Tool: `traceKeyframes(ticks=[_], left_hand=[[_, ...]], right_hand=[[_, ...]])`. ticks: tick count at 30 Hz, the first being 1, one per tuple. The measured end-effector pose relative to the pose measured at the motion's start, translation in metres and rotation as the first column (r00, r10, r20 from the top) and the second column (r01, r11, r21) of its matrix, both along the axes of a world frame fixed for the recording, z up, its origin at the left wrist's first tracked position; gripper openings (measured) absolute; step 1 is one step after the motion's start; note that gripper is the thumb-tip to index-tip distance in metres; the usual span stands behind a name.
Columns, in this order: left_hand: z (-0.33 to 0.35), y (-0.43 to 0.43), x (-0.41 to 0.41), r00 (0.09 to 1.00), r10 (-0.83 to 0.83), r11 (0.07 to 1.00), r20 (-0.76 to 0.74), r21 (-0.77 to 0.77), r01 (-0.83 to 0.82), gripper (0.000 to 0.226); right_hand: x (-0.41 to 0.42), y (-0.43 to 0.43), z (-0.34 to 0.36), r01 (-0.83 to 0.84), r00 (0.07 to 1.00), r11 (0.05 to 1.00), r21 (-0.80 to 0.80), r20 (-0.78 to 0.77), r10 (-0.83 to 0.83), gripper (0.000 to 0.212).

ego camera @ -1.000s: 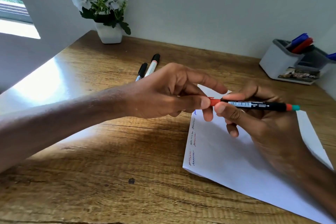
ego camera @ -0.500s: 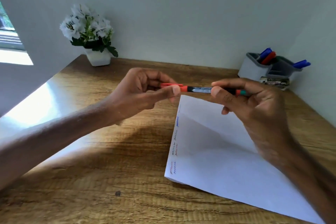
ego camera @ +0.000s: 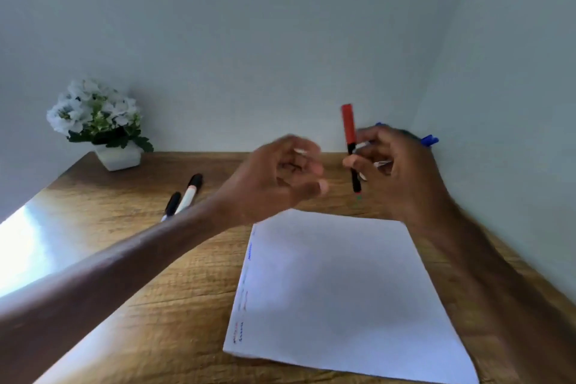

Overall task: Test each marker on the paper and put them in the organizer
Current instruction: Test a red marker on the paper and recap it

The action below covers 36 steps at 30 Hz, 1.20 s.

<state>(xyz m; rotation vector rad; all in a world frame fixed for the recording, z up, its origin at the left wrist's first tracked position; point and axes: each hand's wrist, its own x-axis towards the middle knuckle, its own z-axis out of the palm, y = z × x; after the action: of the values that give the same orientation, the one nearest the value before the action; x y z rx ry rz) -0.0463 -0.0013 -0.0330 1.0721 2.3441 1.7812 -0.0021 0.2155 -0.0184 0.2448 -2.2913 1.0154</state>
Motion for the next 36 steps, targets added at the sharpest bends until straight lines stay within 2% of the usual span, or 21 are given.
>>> traceKeyframes(ticks=[3,7,11,14,20,23,27,32,36], left_hand=[[-0.007,0.025,-0.011,0.989,-0.043,0.947,-0.145,-0.32,-0.006,0.037],[-0.011,0.057,-0.018,0.967,-0.153,0.843,-0.202,-0.538,0.021,0.042],[-0.018,0.075,-0.023,0.94,-0.281,0.729,-0.193,-0.681,0.078,0.041],[-0.022,0.077,-0.024,0.924,-0.303,0.7,-0.232,-0.712,0.051,0.037],[-0.025,0.078,-0.026,0.92,-0.315,0.678,-0.234,-0.734,0.046,0.038],[-0.025,0.078,-0.025,0.922,-0.311,0.677,-0.229,-0.735,0.046,0.038],[-0.025,0.077,-0.024,0.917,-0.325,0.666,-0.233,-0.744,0.047,0.039],[-0.026,0.079,-0.026,0.918,-0.329,0.66,-0.223,-0.749,0.055,0.038],[-0.028,0.079,-0.028,0.916,-0.332,0.654,-0.225,-0.755,0.052,0.038]], right_hand=[[-0.019,0.028,0.022,0.132,0.989,0.991,-0.028,-0.058,-0.134,0.031],[-0.046,0.055,0.033,0.257,0.953,0.964,-0.069,-0.144,-0.265,0.046],[-0.065,0.084,0.023,0.328,0.902,0.932,-0.157,-0.243,-0.358,0.073],[-0.068,0.103,0.013,0.371,0.864,0.908,-0.195,-0.286,-0.415,0.085],[-0.067,0.12,0.013,0.39,0.789,0.884,-0.257,-0.403,-0.465,0.076],[-0.071,0.126,0.009,0.422,0.77,0.865,-0.27,-0.396,-0.5,0.074],[-0.078,0.132,-0.003,0.488,0.771,0.855,-0.175,-0.373,-0.516,0.057],[-0.086,0.137,-0.013,0.495,0.801,0.861,-0.119,-0.32,-0.505,0.041],[-0.092,0.14,-0.021,0.573,0.789,0.82,-0.009,-0.263,-0.555,0.033]])
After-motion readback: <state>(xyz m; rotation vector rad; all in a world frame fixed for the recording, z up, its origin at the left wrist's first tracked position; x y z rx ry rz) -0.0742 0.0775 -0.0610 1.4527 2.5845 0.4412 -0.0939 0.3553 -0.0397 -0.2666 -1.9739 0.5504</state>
